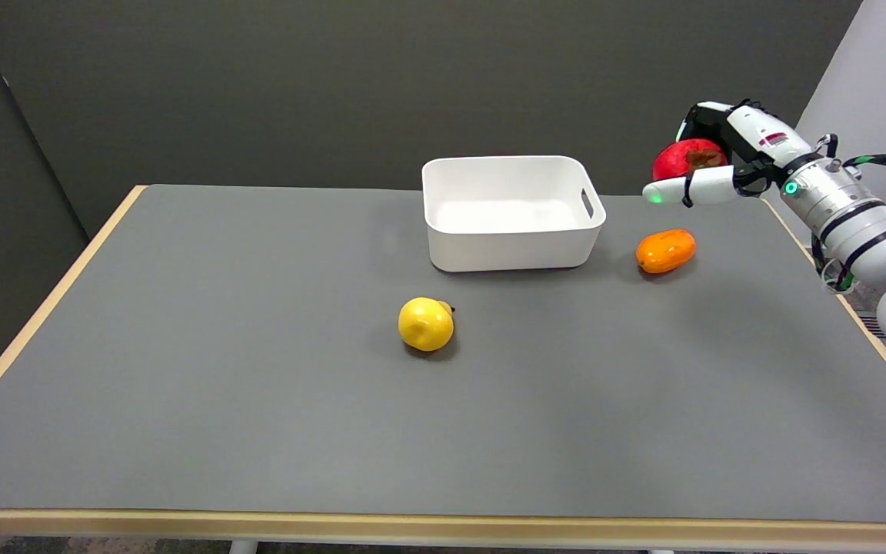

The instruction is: Place tomato into white box.

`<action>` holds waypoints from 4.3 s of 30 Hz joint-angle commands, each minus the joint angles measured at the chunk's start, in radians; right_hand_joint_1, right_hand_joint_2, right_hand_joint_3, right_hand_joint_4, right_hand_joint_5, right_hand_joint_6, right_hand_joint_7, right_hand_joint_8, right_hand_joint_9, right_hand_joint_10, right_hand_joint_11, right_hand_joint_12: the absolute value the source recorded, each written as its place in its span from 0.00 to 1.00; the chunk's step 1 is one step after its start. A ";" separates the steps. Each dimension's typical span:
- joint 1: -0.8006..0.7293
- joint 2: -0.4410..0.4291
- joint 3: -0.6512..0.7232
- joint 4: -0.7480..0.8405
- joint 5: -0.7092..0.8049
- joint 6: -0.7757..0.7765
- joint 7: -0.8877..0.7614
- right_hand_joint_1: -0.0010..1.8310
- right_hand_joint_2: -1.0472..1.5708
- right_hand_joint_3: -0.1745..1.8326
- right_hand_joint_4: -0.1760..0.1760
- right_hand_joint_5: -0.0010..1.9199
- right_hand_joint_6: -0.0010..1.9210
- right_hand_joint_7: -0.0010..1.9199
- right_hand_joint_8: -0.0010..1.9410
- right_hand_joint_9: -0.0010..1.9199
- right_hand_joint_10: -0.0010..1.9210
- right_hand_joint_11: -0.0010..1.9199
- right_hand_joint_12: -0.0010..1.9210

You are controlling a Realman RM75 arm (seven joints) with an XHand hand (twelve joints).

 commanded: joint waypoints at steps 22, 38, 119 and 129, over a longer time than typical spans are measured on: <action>1.373 -0.599 -1.482 0.604 -0.129 0.065 0.403 0.59 0.88 0.20 0.38 0.24 0.89 0.35 0.84 0.39 0.88 0.41 0.97; 1.380 -0.849 -1.442 0.919 -0.136 -0.013 0.393 0.61 0.90 0.15 0.00 0.27 0.87 0.30 0.87 0.38 0.88 0.39 0.97; 1.165 -0.388 -1.332 0.352 -0.067 0.325 0.295 0.14 0.64 0.55 0.76 0.01 0.15 0.05 0.12 0.06 0.26 0.03 0.55; 1.162 -0.368 -1.331 0.285 -0.068 0.335 0.348 0.13 0.63 0.57 0.77 0.02 0.13 0.05 0.12 0.06 0.27 0.03 0.53</action>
